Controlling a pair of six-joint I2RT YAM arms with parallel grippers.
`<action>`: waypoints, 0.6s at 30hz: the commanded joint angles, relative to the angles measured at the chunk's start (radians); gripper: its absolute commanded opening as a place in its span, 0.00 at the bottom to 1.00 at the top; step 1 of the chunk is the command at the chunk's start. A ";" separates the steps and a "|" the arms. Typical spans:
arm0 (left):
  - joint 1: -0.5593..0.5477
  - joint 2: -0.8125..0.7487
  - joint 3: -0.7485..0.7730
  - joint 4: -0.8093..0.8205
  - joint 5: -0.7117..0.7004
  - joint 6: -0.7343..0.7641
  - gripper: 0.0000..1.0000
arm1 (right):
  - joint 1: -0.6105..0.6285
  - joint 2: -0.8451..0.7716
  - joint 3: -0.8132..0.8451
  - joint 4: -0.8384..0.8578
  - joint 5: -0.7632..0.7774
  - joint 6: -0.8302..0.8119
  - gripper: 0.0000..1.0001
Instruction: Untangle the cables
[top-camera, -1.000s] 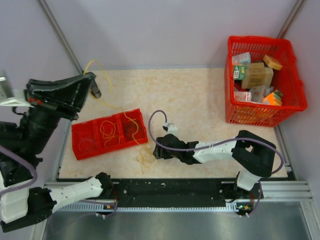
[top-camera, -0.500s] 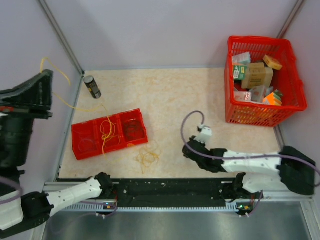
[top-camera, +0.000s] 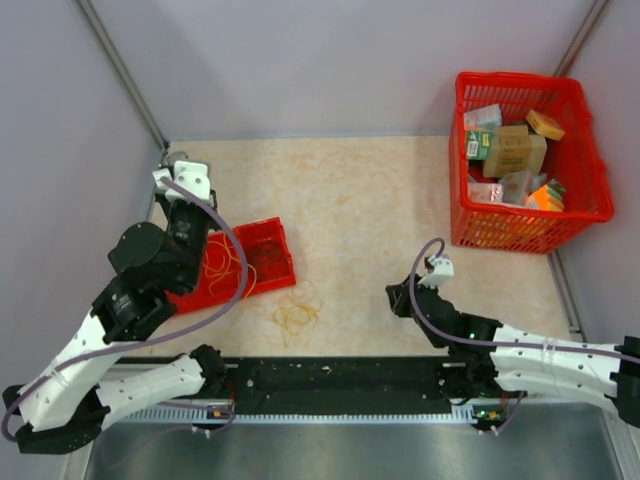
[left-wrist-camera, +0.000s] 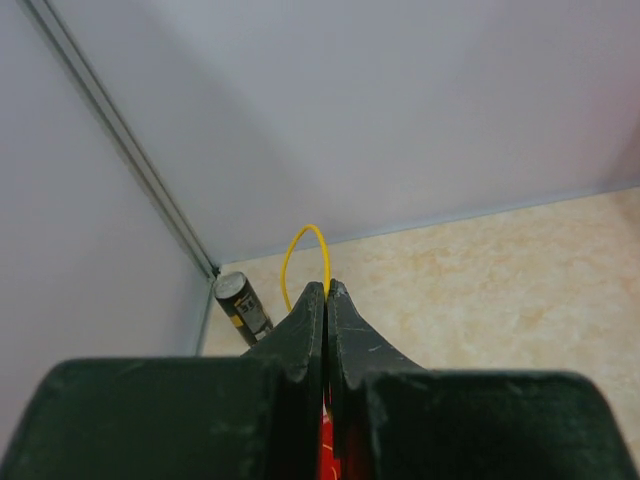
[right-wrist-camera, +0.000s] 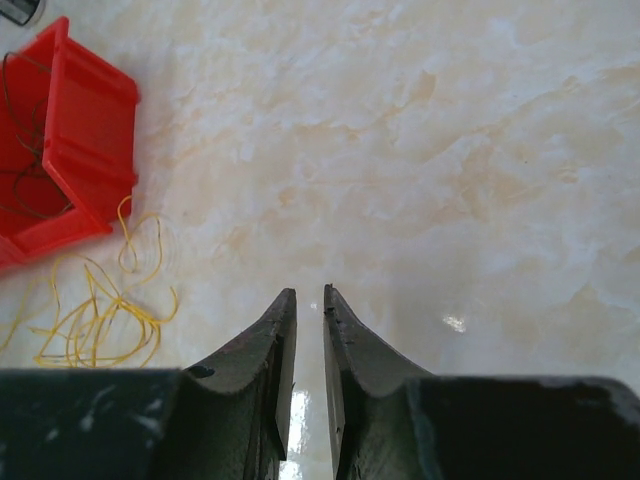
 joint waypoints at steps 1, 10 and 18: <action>0.012 0.070 0.169 0.171 -0.046 0.133 0.00 | -0.006 0.042 0.021 0.128 -0.066 -0.095 0.17; 0.016 0.184 0.306 0.476 -0.071 0.504 0.00 | -0.006 -0.060 -0.046 0.166 -0.063 -0.094 0.18; 0.212 0.262 0.361 0.472 0.027 0.433 0.00 | -0.006 -0.081 -0.066 0.191 -0.061 -0.102 0.19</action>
